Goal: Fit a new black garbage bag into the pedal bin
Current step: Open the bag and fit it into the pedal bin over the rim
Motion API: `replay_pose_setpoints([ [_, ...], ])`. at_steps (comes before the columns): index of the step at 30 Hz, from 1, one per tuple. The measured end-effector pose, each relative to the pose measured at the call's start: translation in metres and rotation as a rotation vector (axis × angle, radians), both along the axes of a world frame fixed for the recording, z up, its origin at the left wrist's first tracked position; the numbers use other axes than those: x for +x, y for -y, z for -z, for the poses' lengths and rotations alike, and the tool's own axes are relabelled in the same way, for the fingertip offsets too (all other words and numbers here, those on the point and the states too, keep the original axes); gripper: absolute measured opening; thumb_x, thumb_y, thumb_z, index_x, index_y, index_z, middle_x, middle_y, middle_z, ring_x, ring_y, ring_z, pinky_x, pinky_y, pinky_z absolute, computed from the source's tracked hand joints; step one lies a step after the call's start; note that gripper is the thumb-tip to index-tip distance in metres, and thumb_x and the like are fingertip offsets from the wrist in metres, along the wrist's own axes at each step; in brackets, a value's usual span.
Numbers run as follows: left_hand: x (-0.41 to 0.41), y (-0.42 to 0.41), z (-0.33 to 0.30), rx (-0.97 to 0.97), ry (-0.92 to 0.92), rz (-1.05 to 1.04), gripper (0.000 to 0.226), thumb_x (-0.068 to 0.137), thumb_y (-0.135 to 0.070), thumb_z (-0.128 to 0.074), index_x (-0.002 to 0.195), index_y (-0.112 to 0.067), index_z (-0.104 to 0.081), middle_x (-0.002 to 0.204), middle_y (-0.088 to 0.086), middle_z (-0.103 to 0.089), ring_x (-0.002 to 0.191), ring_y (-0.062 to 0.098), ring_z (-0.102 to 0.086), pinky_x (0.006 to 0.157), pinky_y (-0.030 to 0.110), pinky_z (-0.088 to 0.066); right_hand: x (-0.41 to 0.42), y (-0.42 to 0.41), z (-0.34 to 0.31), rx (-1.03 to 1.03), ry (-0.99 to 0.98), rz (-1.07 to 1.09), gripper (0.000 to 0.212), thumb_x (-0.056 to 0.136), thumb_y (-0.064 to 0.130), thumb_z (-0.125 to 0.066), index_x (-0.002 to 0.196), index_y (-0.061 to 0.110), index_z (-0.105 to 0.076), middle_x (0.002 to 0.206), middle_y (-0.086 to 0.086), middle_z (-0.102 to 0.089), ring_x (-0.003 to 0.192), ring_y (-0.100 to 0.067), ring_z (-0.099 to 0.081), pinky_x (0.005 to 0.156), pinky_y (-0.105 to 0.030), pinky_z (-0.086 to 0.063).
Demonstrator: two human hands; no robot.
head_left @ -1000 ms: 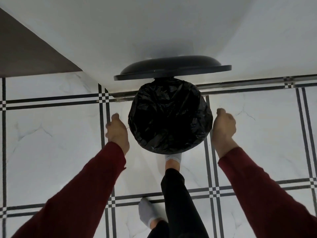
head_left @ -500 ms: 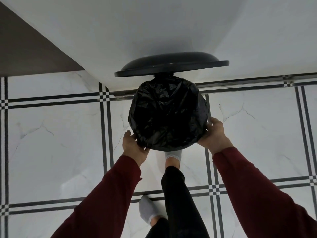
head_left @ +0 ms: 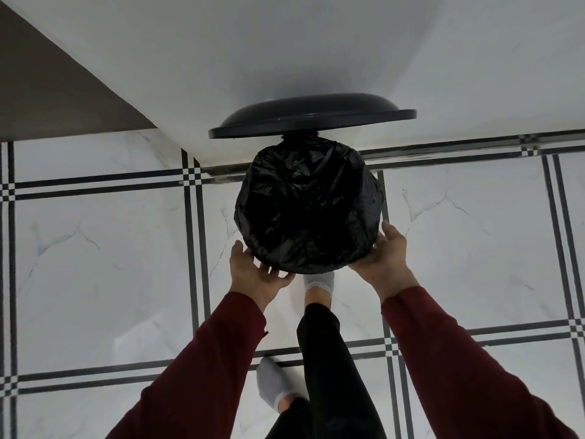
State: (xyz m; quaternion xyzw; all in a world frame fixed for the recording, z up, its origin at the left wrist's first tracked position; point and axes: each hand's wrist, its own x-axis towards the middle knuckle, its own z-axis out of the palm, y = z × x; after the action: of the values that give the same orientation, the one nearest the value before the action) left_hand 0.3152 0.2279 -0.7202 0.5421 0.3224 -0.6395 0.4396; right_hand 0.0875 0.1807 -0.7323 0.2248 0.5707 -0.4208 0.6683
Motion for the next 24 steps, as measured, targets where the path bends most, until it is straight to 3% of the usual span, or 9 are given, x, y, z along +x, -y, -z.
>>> replay_pose_setpoints([
  [4,-0.008,-0.001,-0.002,0.014,-0.011,-0.079,0.049,0.099,-0.057,-0.048,0.125,-0.019,-0.062,0.131,0.014,-0.064,0.114,0.035,-0.068,0.085,0.053,-0.057,0.002,-0.009,0.000,0.026,-0.044,-0.016,0.046,0.099,0.046,-0.045,0.127,0.020,-0.070,0.132,-0.007,-0.070,0.122,-0.033,-0.064,0.104,-0.063,-0.044],
  [7,-0.012,-0.002,-0.001,0.016,0.019,-0.150,0.051,0.101,-0.054,-0.048,0.130,-0.014,-0.059,0.130,0.016,-0.062,0.115,0.035,-0.068,0.097,0.050,-0.057,0.001,-0.013,-0.001,0.070,-0.065,-0.027,0.038,0.094,0.044,-0.051,0.118,0.024,-0.073,0.129,-0.001,-0.069,0.119,-0.029,-0.063,0.098,-0.063,-0.044],
  [9,-0.012,-0.003,-0.001,0.013,0.034,-0.100,0.050,0.100,-0.057,-0.046,0.126,-0.018,-0.063,0.130,0.013,-0.063,0.117,0.031,-0.066,0.103,0.051,-0.052,0.003,-0.016,-0.003,0.075,-0.060,0.001,0.036,0.095,0.043,-0.051,0.117,0.025,-0.073,0.127,-0.004,-0.068,0.116,-0.032,-0.065,0.092,-0.061,-0.050],
  [11,-0.012,-0.003,-0.002,0.032,0.034,-0.027,0.050,0.097,-0.061,-0.044,0.122,-0.023,-0.066,0.128,0.008,-0.062,0.118,0.029,-0.062,0.100,0.059,-0.048,0.007,-0.017,-0.003,0.058,-0.046,0.053,0.038,0.096,0.043,-0.051,0.120,0.021,-0.070,0.128,-0.008,-0.067,0.114,-0.035,-0.066,0.084,-0.058,-0.056],
  [14,-0.013,-0.003,-0.006,0.017,0.012,-0.049,0.051,0.097,-0.060,-0.046,0.127,-0.024,-0.065,0.127,0.010,-0.061,0.116,0.032,-0.063,0.092,0.060,-0.052,0.015,-0.018,-0.003,0.036,0.017,0.179,0.042,0.095,0.041,-0.055,0.121,0.012,-0.068,0.127,-0.017,-0.068,0.113,-0.043,-0.068,0.095,-0.063,-0.054],
  [16,-0.017,-0.006,-0.007,0.009,0.006,-0.076,0.050,0.099,-0.057,-0.047,0.130,-0.021,-0.062,0.129,0.013,-0.063,0.116,0.033,-0.066,0.094,0.057,-0.054,0.019,-0.018,-0.003,0.049,0.006,0.206,0.041,0.095,0.039,-0.055,0.119,0.009,-0.069,0.126,-0.019,-0.070,0.112,-0.044,-0.069,0.102,-0.062,-0.051],
  [20,-0.020,-0.012,-0.004,0.018,0.049,-0.027,0.048,0.099,-0.054,-0.050,0.129,-0.019,-0.063,0.130,0.012,-0.065,0.117,0.028,-0.066,0.101,0.048,-0.053,0.013,-0.023,0.000,0.089,-0.040,0.077,0.043,0.094,0.047,-0.051,0.112,0.014,-0.073,0.127,-0.009,-0.072,0.114,-0.029,-0.068,0.095,-0.052,-0.051],
  [24,-0.016,-0.011,-0.004,0.024,0.019,0.063,0.052,0.096,-0.059,-0.049,0.124,-0.019,-0.067,0.127,0.005,-0.067,0.119,0.025,-0.062,0.105,0.051,-0.045,0.009,-0.016,0.003,0.075,-0.027,0.009,0.047,0.093,0.050,-0.054,0.120,0.016,-0.072,0.124,-0.016,-0.071,0.118,-0.040,-0.066,0.102,-0.062,-0.049],
])
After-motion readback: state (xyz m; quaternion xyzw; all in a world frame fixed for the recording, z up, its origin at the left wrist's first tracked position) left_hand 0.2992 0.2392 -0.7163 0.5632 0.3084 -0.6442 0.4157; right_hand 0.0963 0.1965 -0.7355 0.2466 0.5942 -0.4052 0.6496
